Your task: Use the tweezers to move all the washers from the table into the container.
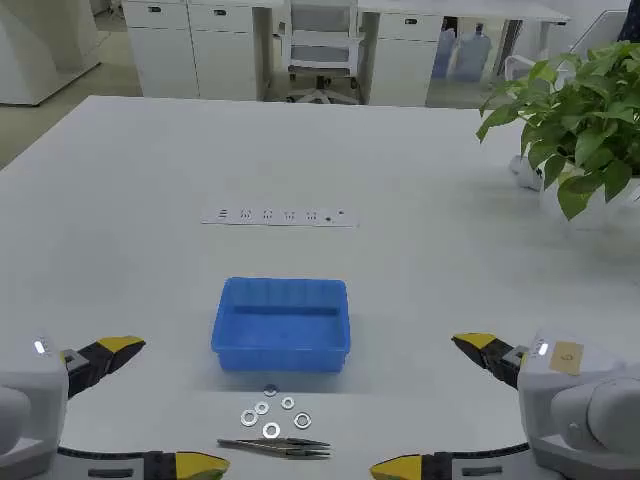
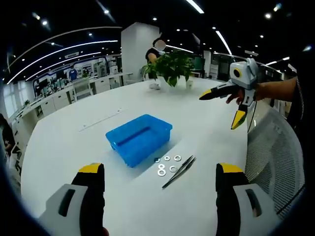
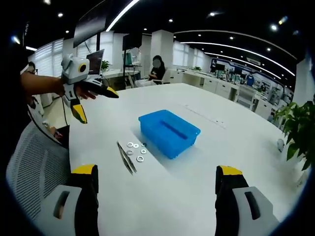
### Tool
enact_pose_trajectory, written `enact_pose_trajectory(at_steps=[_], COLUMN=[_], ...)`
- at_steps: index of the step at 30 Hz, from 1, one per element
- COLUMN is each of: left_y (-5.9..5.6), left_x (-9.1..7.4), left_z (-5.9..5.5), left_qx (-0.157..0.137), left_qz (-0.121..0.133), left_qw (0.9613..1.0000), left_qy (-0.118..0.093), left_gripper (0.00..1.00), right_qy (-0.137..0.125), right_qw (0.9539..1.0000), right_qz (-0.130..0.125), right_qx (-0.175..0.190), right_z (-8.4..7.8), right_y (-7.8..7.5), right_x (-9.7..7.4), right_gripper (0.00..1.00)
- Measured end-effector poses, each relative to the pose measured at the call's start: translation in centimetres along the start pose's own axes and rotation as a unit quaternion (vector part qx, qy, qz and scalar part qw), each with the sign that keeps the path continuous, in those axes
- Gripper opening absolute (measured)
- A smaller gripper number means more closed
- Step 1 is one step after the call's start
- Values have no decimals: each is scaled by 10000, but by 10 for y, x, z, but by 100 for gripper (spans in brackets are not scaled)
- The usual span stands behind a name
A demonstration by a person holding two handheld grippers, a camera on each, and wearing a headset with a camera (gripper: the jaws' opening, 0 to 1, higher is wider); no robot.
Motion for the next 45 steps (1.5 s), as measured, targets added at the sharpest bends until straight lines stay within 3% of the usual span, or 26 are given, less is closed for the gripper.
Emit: enact_pose_trajectory(at_steps=[45], left_y=[0], left_x=[-1], left_z=[3], left_qx=[17], left_qz=[0], left_qw=[10000], left_qy=[-42], left_gripper=[100], right_qy=[-96], right_qw=[9999], right_qz=[8], right_qx=[-54], right_z=[6], right_y=[-2], right_x=[-1], right_gripper=[100])
Point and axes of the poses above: the centre of the closed fingertips' face, and the gripper's own axes: x roughly forward along the fingers, y roughly to its left, z roughly out of its top, the point moved 2 cm from there along -x, roughly backward along the fingers, and after that the axes turned 10 degrees about -y, right-handed, at the moved point
